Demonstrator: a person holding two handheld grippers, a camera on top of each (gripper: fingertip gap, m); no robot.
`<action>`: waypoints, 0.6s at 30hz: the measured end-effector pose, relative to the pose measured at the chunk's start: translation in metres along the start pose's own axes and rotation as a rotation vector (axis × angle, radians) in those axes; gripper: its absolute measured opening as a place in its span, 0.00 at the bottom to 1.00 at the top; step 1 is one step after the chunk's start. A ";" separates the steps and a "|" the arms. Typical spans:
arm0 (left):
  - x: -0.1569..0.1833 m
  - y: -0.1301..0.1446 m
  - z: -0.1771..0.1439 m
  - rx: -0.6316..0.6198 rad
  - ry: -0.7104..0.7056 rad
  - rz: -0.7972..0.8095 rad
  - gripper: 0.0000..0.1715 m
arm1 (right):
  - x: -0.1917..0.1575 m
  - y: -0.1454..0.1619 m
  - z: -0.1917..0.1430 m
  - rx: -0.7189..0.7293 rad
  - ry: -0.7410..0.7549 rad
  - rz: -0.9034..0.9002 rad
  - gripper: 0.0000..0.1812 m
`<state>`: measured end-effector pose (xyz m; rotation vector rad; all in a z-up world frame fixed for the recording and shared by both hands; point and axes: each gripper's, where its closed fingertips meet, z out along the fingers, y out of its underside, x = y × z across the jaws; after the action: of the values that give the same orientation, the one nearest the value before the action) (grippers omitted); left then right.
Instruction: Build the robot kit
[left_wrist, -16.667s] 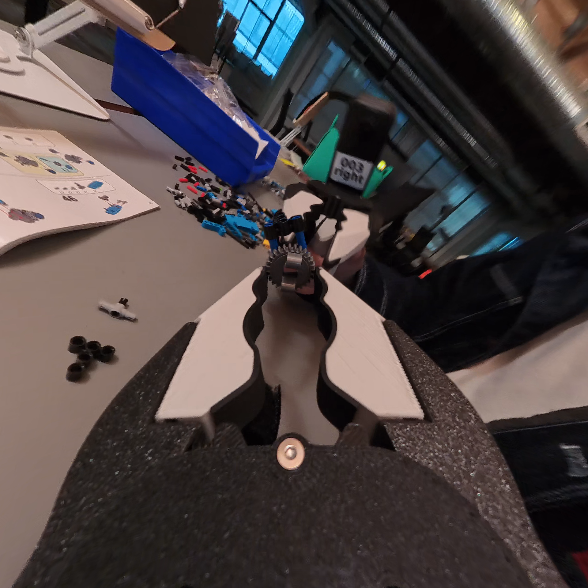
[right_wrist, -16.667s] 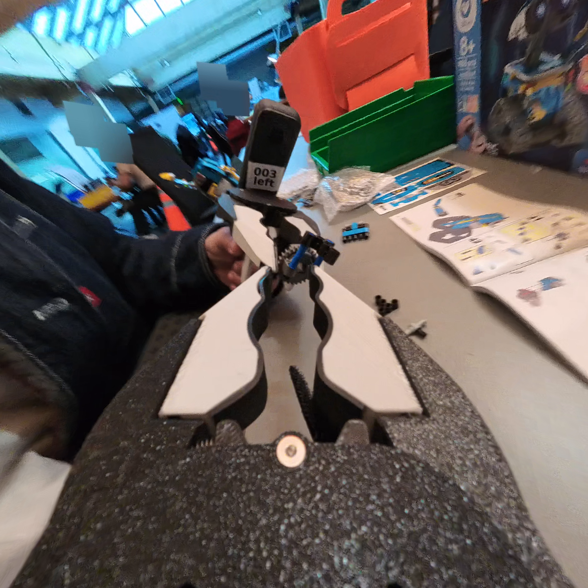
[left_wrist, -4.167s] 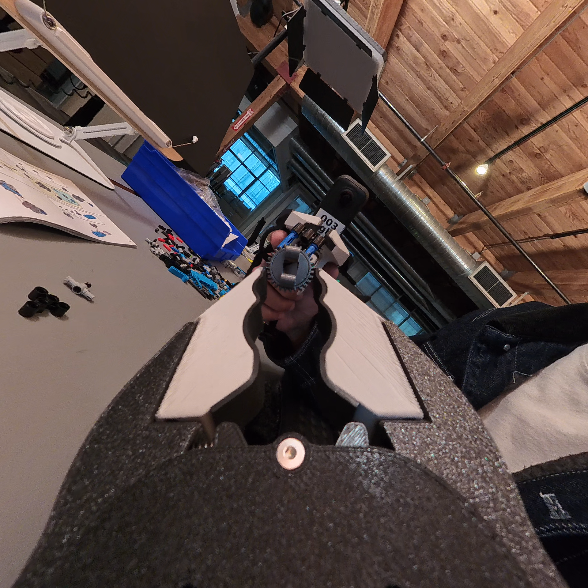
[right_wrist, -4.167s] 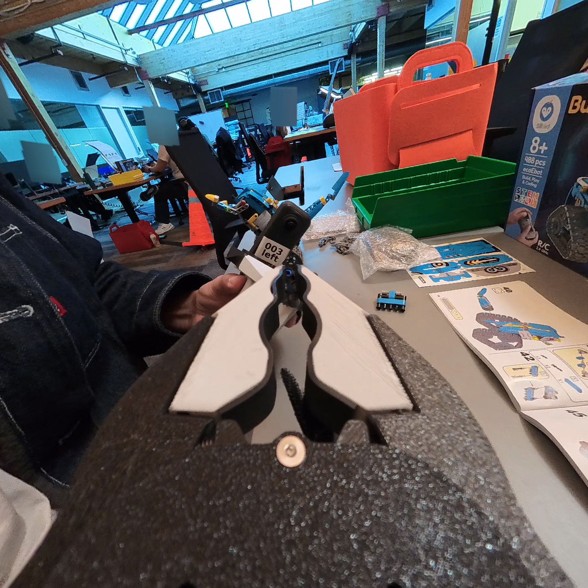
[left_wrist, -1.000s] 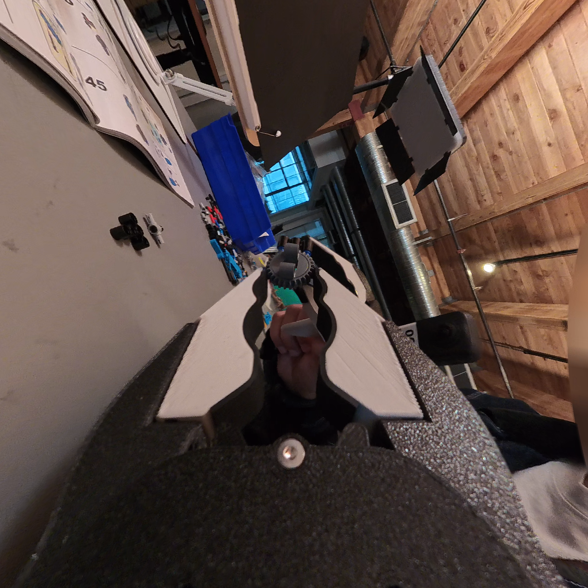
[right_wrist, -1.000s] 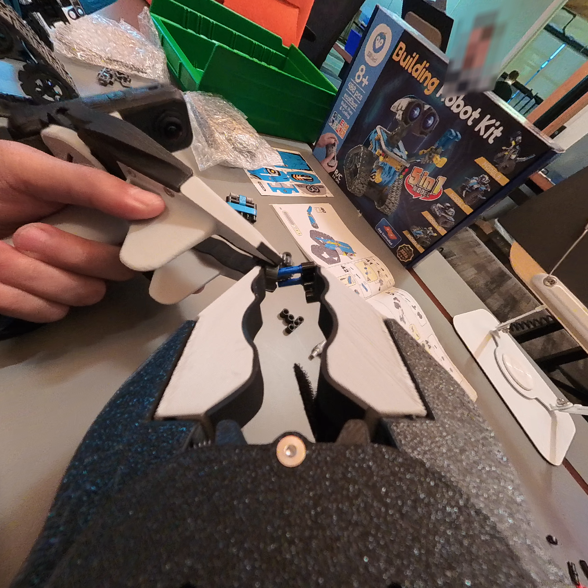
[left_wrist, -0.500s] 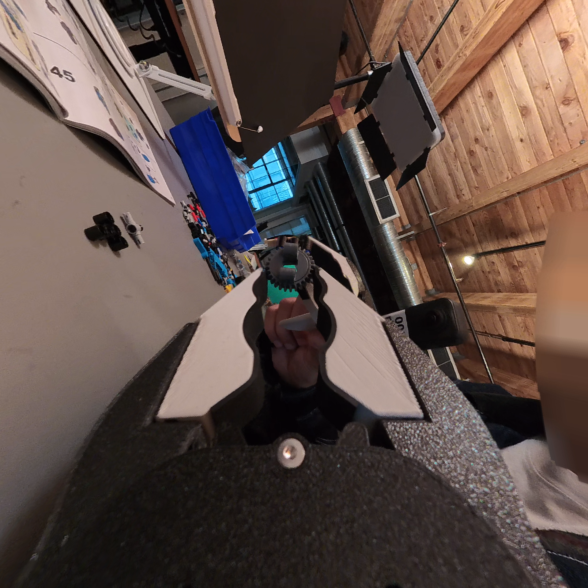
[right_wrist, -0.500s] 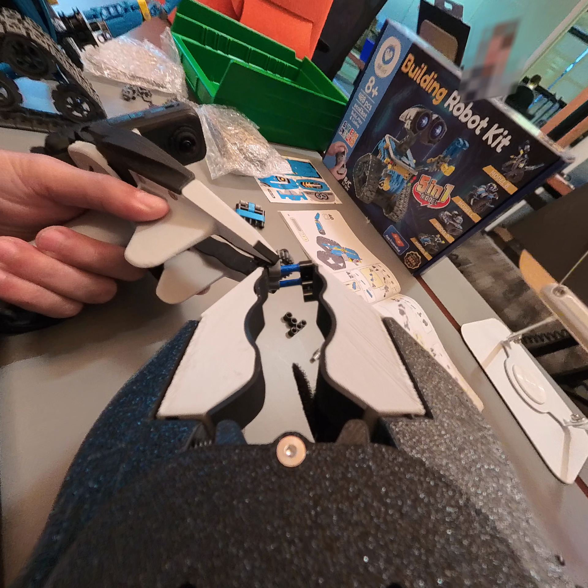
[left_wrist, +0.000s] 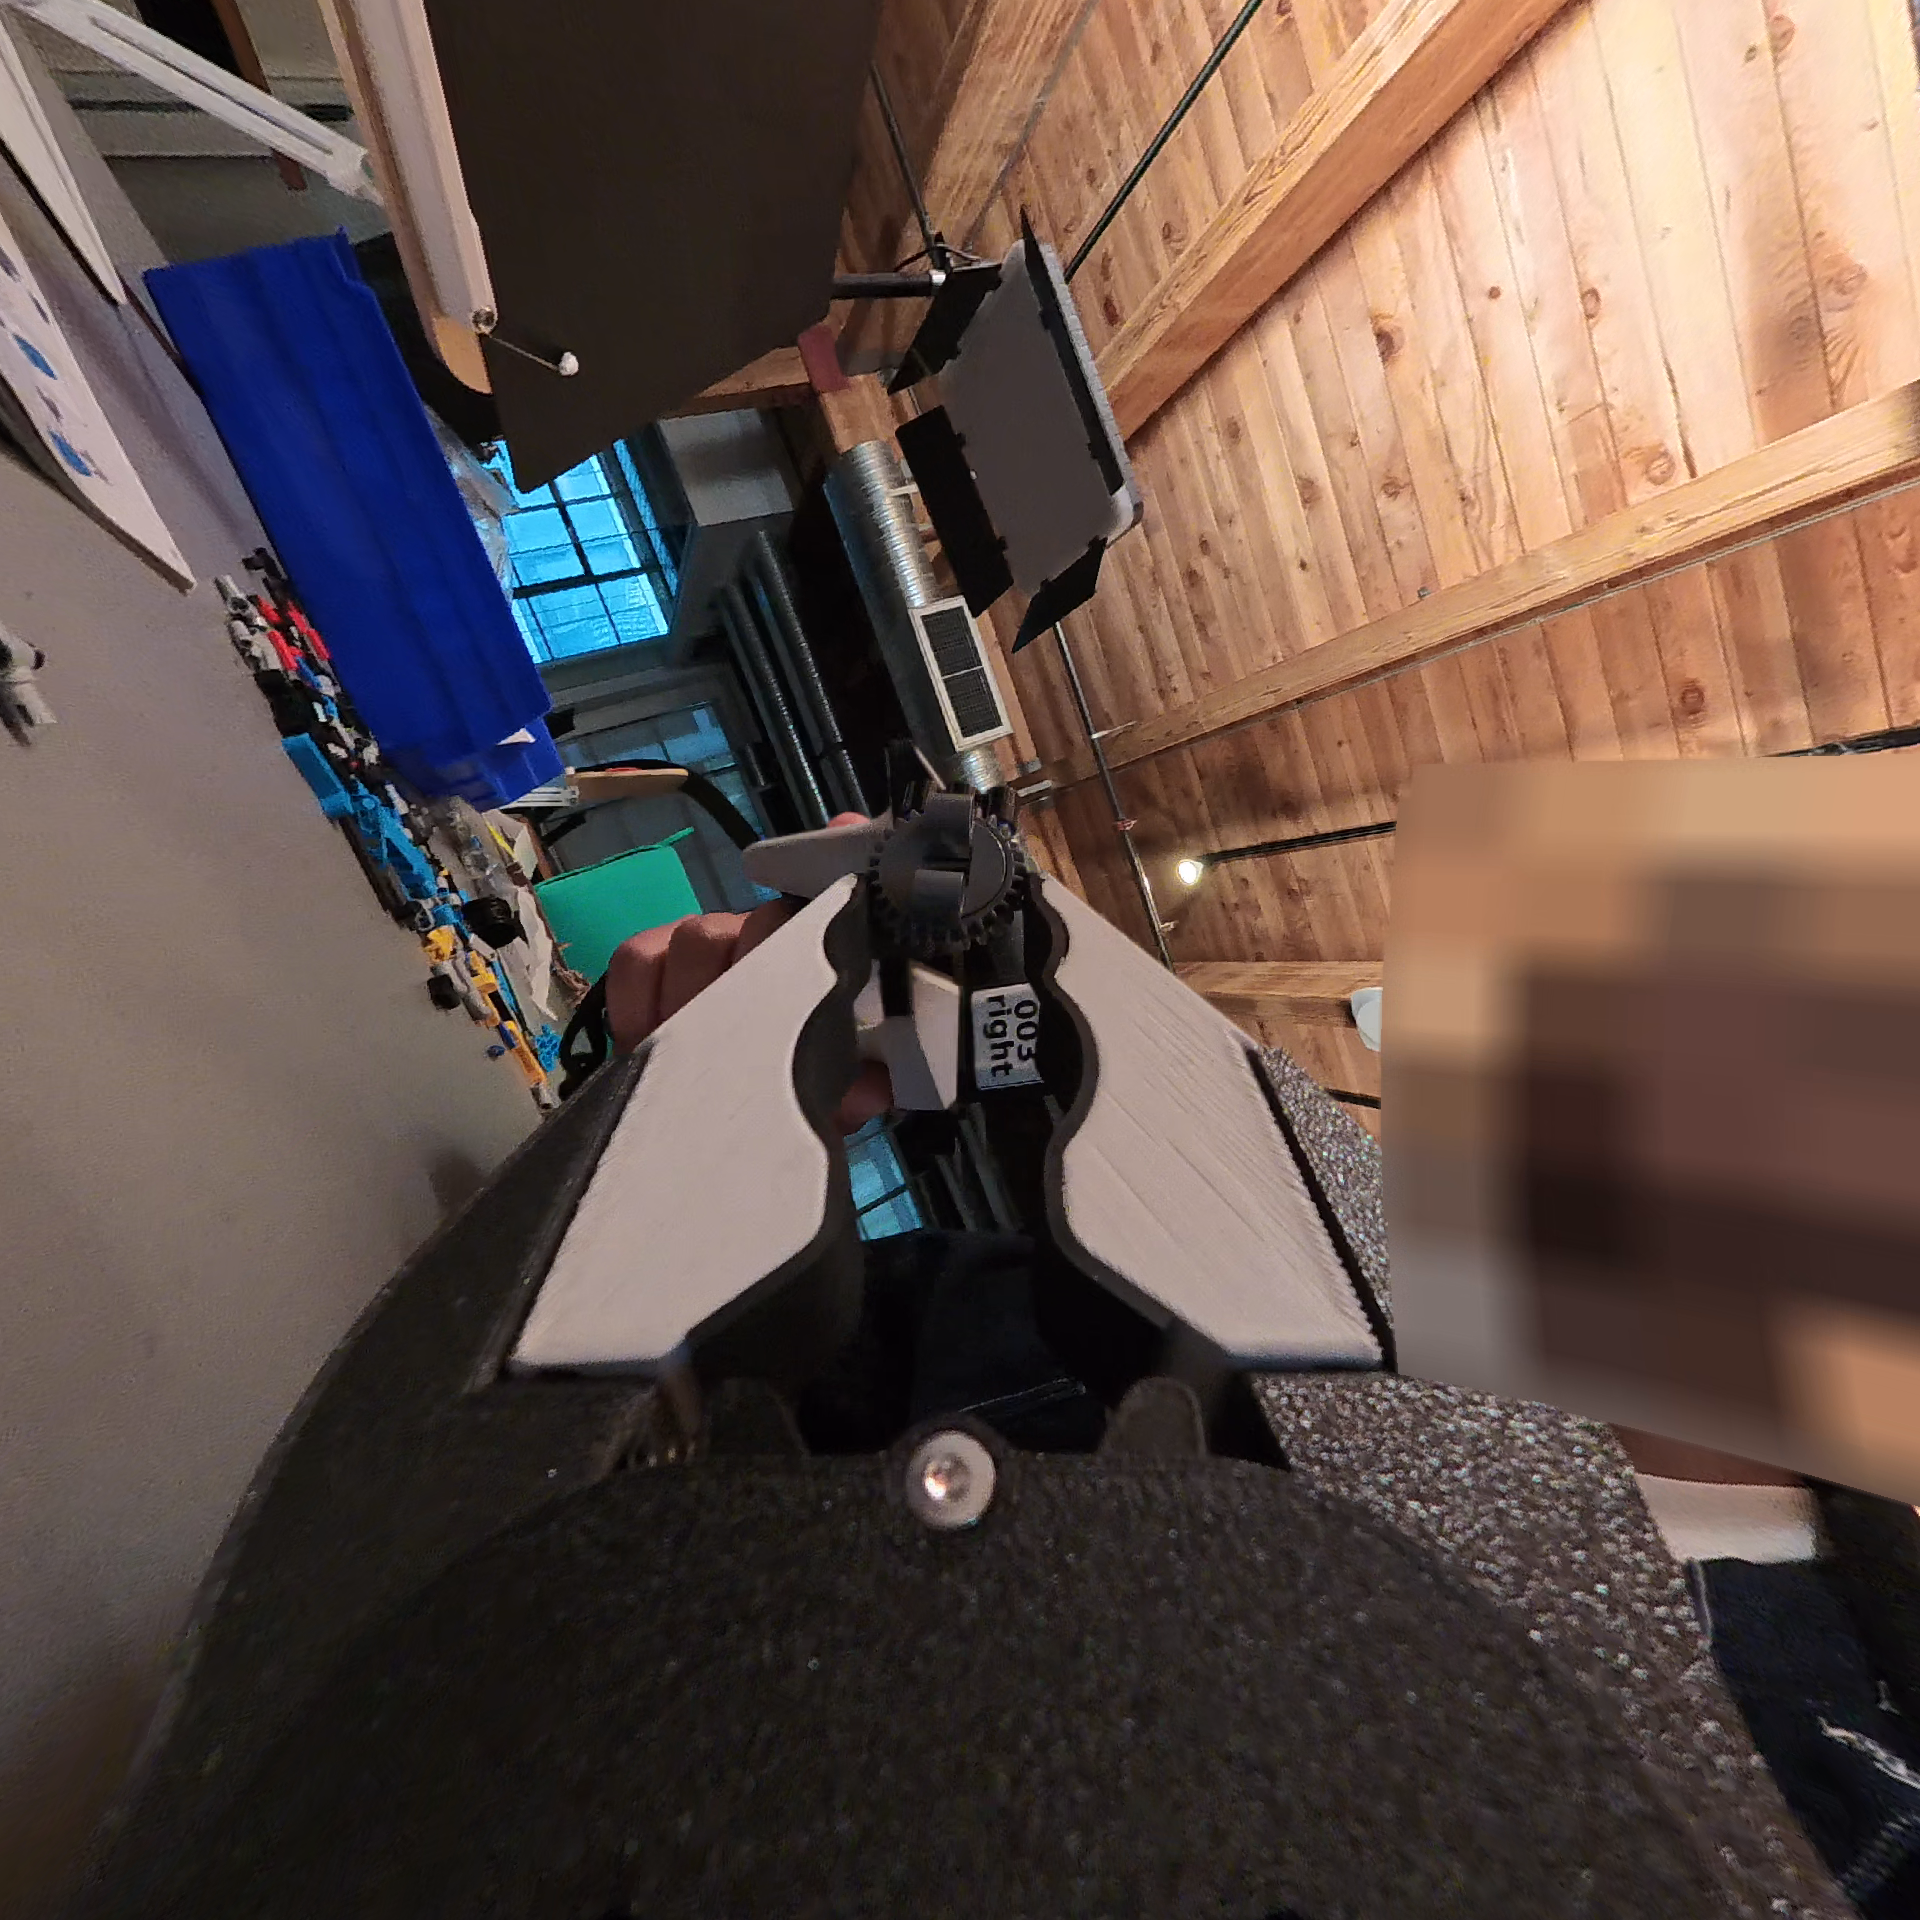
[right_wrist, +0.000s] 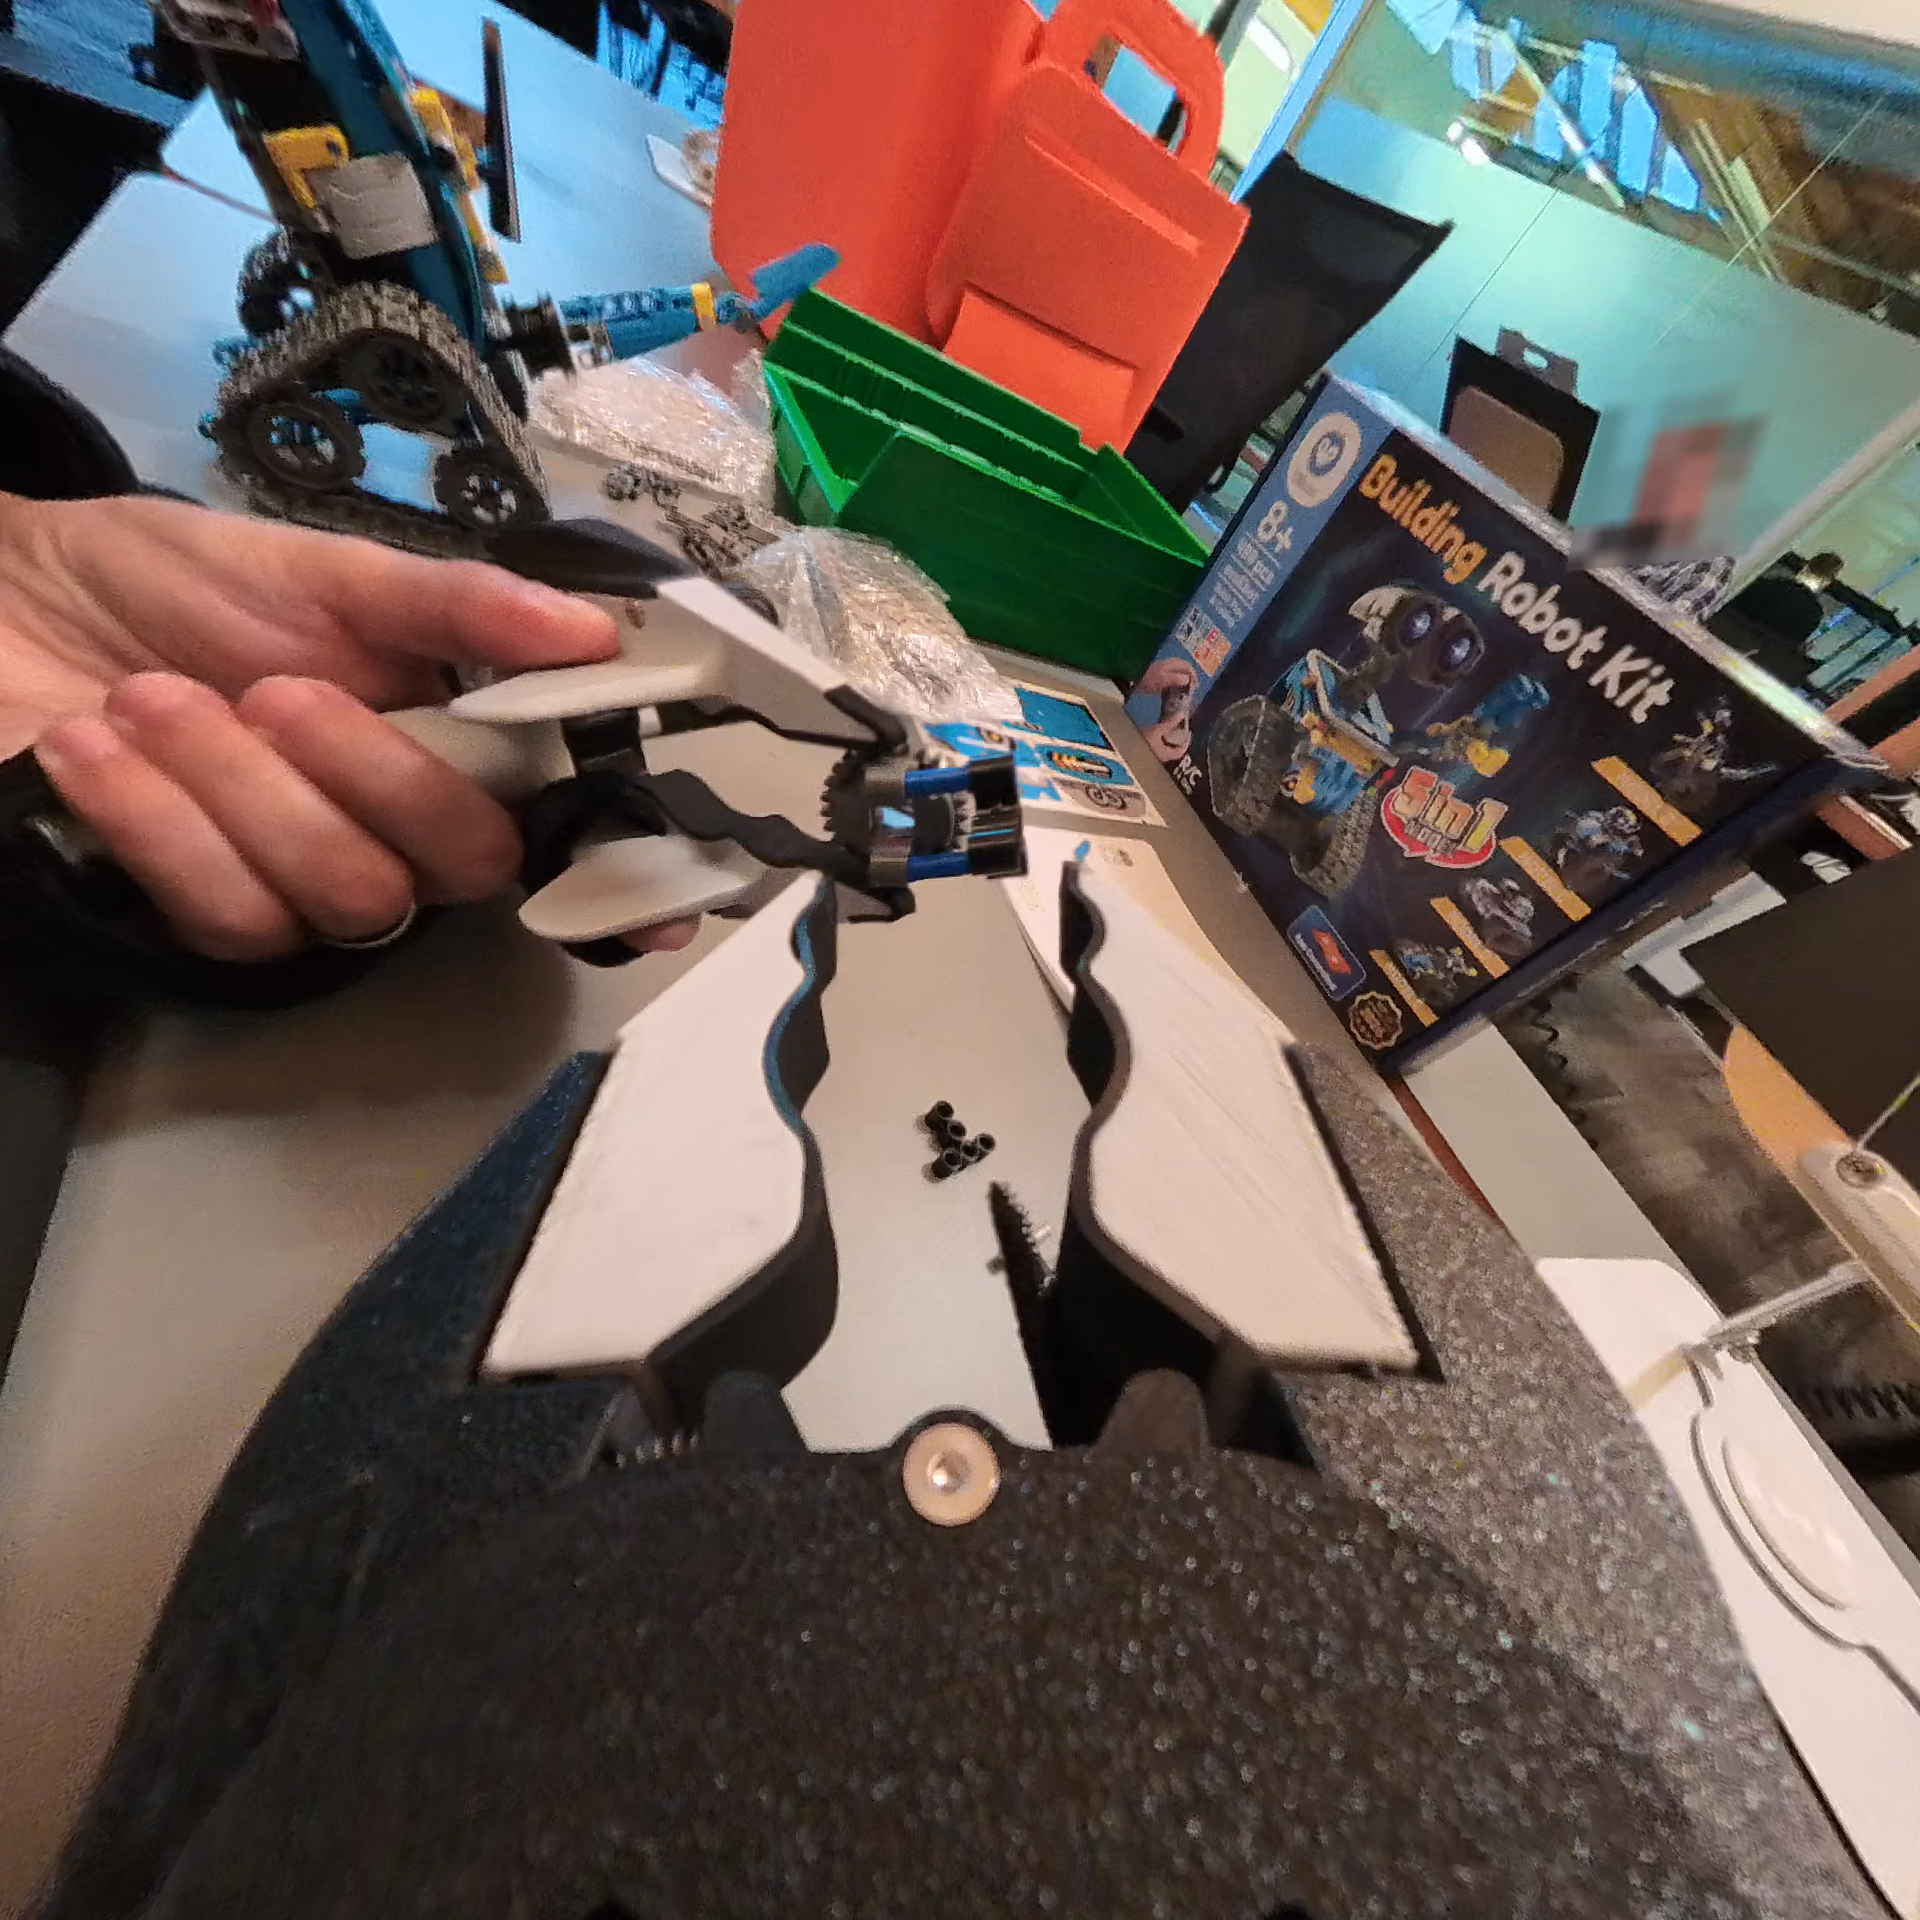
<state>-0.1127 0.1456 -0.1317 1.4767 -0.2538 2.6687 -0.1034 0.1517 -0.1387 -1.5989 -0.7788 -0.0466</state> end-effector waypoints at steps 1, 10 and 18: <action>-0.001 0.002 0.001 -0.010 -0.005 0.000 0.16 | 0.000 0.002 0.001 -0.015 0.008 -0.005 0.24; -0.002 0.005 0.003 -0.019 -0.002 -0.011 0.17 | -0.001 -0.002 0.001 0.001 0.021 -0.024 0.17; -0.003 0.004 0.002 -0.018 -0.013 0.004 0.16 | -0.006 0.001 0.002 -0.014 -0.016 -0.025 0.13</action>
<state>-0.1102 0.1409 -0.1338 1.4903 -0.2808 2.6540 -0.1083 0.1512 -0.1425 -1.6045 -0.8123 -0.0580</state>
